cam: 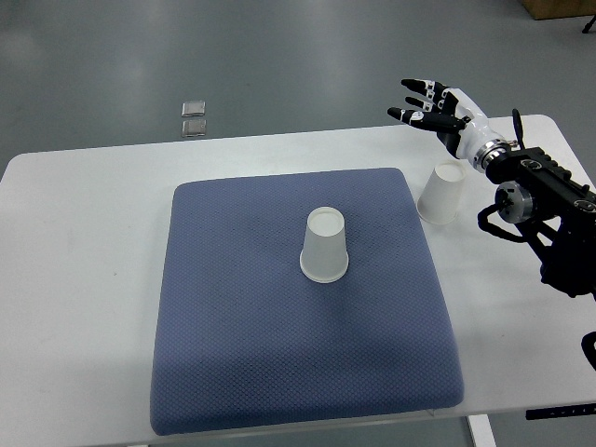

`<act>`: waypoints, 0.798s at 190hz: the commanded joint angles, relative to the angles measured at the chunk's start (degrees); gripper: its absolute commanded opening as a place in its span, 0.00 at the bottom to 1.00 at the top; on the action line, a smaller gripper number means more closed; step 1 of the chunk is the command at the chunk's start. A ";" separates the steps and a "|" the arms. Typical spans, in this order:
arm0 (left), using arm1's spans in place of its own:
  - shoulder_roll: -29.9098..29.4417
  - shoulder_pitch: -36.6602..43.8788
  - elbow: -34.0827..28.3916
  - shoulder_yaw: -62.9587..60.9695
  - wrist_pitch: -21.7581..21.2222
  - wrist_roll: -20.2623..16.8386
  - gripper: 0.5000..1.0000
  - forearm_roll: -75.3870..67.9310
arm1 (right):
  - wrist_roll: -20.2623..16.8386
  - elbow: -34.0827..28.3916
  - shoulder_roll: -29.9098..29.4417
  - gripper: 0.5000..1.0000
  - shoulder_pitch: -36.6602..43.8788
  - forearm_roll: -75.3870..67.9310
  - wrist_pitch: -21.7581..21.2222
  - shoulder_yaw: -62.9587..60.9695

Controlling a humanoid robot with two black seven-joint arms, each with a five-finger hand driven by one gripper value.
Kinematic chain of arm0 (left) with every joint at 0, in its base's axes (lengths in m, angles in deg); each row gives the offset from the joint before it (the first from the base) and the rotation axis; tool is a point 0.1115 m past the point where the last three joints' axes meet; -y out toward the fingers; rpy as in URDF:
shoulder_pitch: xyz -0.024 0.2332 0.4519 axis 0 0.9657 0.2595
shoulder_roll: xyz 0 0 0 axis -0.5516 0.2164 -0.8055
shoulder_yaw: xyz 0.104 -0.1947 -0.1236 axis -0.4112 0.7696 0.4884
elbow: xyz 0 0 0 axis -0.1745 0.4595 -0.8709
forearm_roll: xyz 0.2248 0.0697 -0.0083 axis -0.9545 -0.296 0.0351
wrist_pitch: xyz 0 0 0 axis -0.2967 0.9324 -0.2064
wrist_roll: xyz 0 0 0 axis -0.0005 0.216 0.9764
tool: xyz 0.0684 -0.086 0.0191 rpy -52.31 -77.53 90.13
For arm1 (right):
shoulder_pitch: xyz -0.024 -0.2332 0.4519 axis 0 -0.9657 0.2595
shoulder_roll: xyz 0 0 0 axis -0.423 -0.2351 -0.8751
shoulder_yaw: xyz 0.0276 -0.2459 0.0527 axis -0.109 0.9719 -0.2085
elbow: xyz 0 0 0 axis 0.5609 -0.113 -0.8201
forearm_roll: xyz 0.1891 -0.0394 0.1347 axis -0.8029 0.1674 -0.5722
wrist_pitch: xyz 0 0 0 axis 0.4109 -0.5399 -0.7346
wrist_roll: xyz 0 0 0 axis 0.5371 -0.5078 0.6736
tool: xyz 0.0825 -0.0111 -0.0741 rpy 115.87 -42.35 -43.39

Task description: Stack paper cups

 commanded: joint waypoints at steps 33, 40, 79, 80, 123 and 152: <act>0.00 0.00 0.42 0.35 0.09 0.09 1.00 0.00 | 0.02 0.01 0.00 0.83 0.09 0.00 -0.71 -0.09; 0.00 0.00 0.34 0.35 0.09 0.18 1.00 0.00 | 0.02 0.01 0.00 0.83 0.09 0.00 -0.71 -0.09; 0.00 0.26 -0.72 -0.09 -0.09 0.18 1.00 0.00 | 0.46 0.01 0.00 0.83 0.00 0.00 -0.71 -0.09; 0.00 0.26 -0.72 -0.09 -0.09 0.09 1.00 0.00 | 0.46 0.01 0.00 0.83 0.00 0.00 -0.71 -0.09; 0.00 0.17 -0.28 -0.18 0.00 0.18 1.00 0.00 | 0.46 0.01 0.18 0.83 0.09 0.00 -0.71 -0.09; 0.00 0.17 -0.54 -0.18 0.00 0.18 1.00 0.00 | 0.46 0.01 0.09 0.83 0.09 0.00 -0.80 -0.09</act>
